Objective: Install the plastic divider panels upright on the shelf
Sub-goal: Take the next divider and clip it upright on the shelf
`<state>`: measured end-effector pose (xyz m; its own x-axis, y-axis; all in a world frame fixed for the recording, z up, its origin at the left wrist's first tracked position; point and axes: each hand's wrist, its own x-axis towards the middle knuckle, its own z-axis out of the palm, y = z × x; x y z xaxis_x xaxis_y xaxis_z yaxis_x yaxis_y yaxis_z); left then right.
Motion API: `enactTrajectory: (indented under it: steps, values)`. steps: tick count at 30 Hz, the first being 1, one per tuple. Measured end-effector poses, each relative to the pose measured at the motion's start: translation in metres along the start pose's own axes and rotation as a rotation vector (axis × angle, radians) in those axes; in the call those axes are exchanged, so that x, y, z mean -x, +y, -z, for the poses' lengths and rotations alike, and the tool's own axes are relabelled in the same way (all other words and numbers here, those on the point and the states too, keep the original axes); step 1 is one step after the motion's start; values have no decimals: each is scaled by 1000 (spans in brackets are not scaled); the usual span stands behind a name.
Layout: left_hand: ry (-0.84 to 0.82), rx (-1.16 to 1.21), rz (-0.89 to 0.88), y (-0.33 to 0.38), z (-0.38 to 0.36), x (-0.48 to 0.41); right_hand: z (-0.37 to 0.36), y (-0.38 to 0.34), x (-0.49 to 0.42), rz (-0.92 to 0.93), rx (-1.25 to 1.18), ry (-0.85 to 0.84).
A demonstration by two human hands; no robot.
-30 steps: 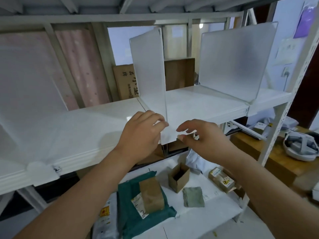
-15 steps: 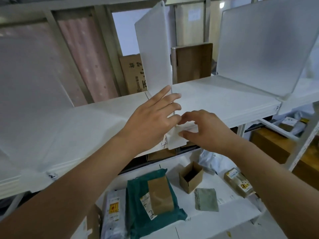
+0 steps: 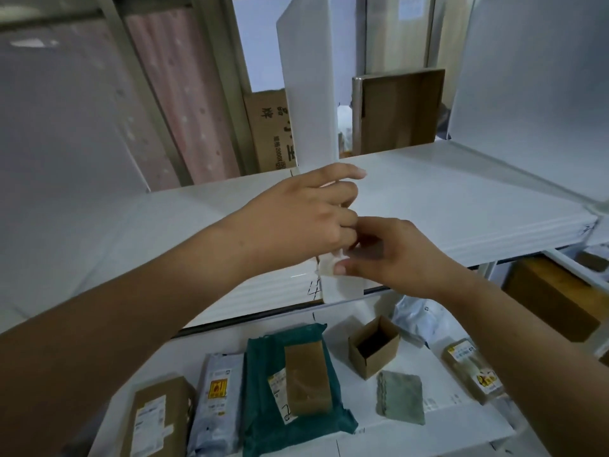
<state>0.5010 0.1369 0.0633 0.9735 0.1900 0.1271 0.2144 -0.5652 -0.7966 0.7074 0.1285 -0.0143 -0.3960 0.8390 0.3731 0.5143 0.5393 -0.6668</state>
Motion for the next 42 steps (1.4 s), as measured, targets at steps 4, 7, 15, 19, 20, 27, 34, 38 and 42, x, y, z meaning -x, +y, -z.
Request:
enactTrajectory:
  steps: [4, 7, 15, 19, 20, 27, 34, 38, 42]
  values:
    - [27, -43, -57, -1, -6, 4, -6, 6, 1, 7, 38, 31]
    - [81, -73, -89, -6, -8, 5, -11, 8, 3, 12, 78, 93]
    - [54, 48, -150, -13, -10, -3, -23, 5, 17, -12, 43, 276]
    - [60, 53, -144, -13, -9, -1, -23, 4, 18, -58, 33, 278]
    - [67, 55, -133, -11, -9, 1, -22, 4, 17, -71, 24, 272]
    - [-12, 23, -32, 0, 7, -1, -12, 2, 11, -127, -23, 197]
    - [-132, 253, 344, 43, 30, -22, 13, -19, 21, -9, 131, 169]
    - [30, 337, 568, 65, 26, -39, 42, -21, 37, -14, 252, 221]
    - [217, 431, 662, 76, 11, -64, 65, -9, 59, -76, 342, 294]
